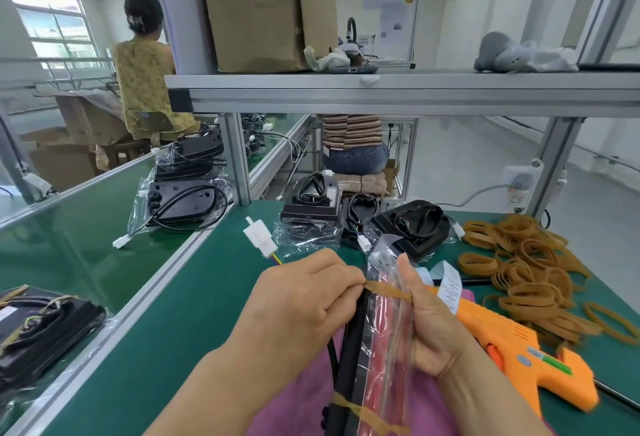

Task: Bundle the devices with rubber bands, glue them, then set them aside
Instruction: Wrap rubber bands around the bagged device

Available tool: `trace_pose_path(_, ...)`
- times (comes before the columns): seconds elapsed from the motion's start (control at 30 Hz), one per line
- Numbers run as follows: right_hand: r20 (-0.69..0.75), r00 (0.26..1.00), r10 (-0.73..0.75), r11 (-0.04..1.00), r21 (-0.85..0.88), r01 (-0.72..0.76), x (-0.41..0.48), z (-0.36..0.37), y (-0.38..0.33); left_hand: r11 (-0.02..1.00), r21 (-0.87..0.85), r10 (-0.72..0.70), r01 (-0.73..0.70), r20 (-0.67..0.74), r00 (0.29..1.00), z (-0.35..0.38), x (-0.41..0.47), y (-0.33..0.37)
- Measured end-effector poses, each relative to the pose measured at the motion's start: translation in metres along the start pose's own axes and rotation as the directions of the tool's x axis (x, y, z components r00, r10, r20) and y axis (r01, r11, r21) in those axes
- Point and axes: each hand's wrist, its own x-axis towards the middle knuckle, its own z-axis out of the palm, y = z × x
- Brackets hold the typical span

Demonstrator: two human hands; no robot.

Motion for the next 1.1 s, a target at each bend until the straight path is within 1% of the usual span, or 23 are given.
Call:
trace_pose_path(0.1, -0.024, 1.0, 0.006, 1.0, -0.011, -0.006, 0.002, 0.002, 0.0, 0.996, 0.085, -0.013, 0.023, -0.119, 0.993, 0.008, -0.003, 0.002)
trace_pose_path(0.17, -0.037, 0.999, -0.001, 1.0, -0.01, 0.001, 0.004, 0.001, 0.001, 0.992, 0.116, -0.035, 0.054, -0.155, 0.987, 0.013, -0.004, 0.002)
trace_pose_path(0.27, -0.044, 0.999, -0.011, 0.999, -0.031, 0.01, 0.004, -0.002, 0.001, 0.994, 0.076, -0.065, 0.073, -0.103, 0.993, 0.014, -0.011, -0.004)
trace_pose_path(0.3, -0.056, 0.998, -0.012, 0.998, -0.067, 0.008, 0.004, -0.003, -0.001, 0.993, 0.037, -0.108, 0.111, -0.073, 0.991, 0.014, -0.013, -0.007)
trace_pose_path(0.33, -0.07, 0.997, -0.019, 0.992, -0.122, 0.011, 0.003, -0.003, -0.003, 0.981, -0.035, -0.193, 0.192, -0.034, 0.981, 0.013, -0.015, -0.01)
trace_pose_path(0.37, -0.085, 0.996, -0.035, 0.982, -0.186, 0.018, 0.002, -0.001, -0.006, 0.947, -0.122, -0.298, 0.299, 0.025, 0.954, 0.011, -0.017, -0.013)
trace_pose_path(0.4, -0.113, 0.992, -0.057, 0.967, -0.255, 0.026, 0.001, 0.001, -0.009, 0.893, -0.194, -0.392, 0.406, 0.105, 0.914, 0.01, -0.02, -0.017)
trace_pose_path(0.43, -0.159, 0.983, -0.091, 0.945, -0.325, 0.035, 0.001, 0.004, -0.013, 0.839, -0.229, -0.456, 0.493, 0.197, 0.868, 0.01, -0.022, -0.02)
trace_pose_path(0.5, -0.238, 0.956, -0.169, 0.905, -0.422, 0.055, 0.001, 0.012, -0.017, 0.776, -0.237, -0.498, 0.584, 0.339, 0.798, 0.014, -0.027, -0.027)
trace_pose_path(0.53, -0.253, 0.948, -0.191, 0.901, -0.428, 0.068, 0.002, 0.015, -0.018, 0.755, -0.238, -0.515, 0.612, 0.364, 0.776, 0.019, -0.03, -0.03)
trace_pose_path(0.57, -0.257, 0.946, -0.196, 0.909, -0.409, 0.078, 0.002, 0.019, -0.018, 0.729, -0.245, -0.546, 0.639, 0.354, 0.759, 0.025, -0.032, -0.034)
trace_pose_path(0.63, -0.26, 0.95, -0.175, 0.934, -0.35, 0.076, 0.002, 0.027, -0.019, 0.684, -0.275, -0.615, 0.676, 0.281, 0.737, 0.037, -0.036, -0.041)
trace_pose_path(0.67, -0.251, 0.955, -0.159, 0.944, -0.321, 0.073, 0.001, 0.031, -0.02, 0.64, -0.319, -0.651, 0.699, 0.259, 0.714, 0.041, -0.039, -0.044)
trace_pose_path(0.7, -0.236, 0.96, -0.149, 0.953, -0.294, 0.075, 0.0, 0.034, -0.02, 0.555, -0.403, -0.694, 0.727, 0.258, 0.673, 0.044, -0.041, -0.048)
trace_pose_path(0.77, -0.188, 0.973, -0.134, 0.967, -0.238, 0.087, -0.002, 0.038, -0.019, 0.304, -0.59, -0.748, 0.748, 0.339, 0.571, 0.047, -0.045, -0.055)
trace_pose_path(0.8, -0.154, 0.98, -0.128, 0.972, -0.215, 0.093, -0.004, 0.041, -0.018, 0.185, -0.652, -0.748, 0.735, 0.391, 0.536, 0.047, -0.047, -0.056)
trace_pose_path(0.83, -0.118, 0.985, -0.123, 0.975, -0.202, 0.097, -0.005, 0.044, -0.016, 0.098, -0.688, -0.749, 0.719, 0.425, 0.508, 0.046, -0.047, -0.058)
trace_pose_path(0.87, -0.087, 0.988, -0.124, 0.973, -0.204, 0.104, -0.006, 0.046, -0.014, 0.038, -0.711, -0.752, 0.702, 0.442, 0.489, 0.046, -0.048, -0.059)
trace_pose_path(0.93, -0.055, 0.987, -0.149, 0.963, -0.237, 0.132, -0.006, 0.051, -0.01, -0.026, -0.726, -0.758, 0.688, 0.463, 0.46, 0.048, -0.049, -0.061)
trace_pose_path(1.0, -0.021, 0.984, -0.175, 0.949, -0.268, 0.163, -0.007, 0.055, -0.008, -0.047, -0.727, -0.759, 0.685, 0.472, 0.448, 0.049, -0.05, -0.063)
trace_pose_path(1.1, -0.004, 0.981, -0.192, 0.93, -0.321, 0.181, -0.011, 0.057, -0.005, -0.058, -0.738, -0.756, 0.673, 0.472, 0.453, 0.049, -0.052, -0.064)
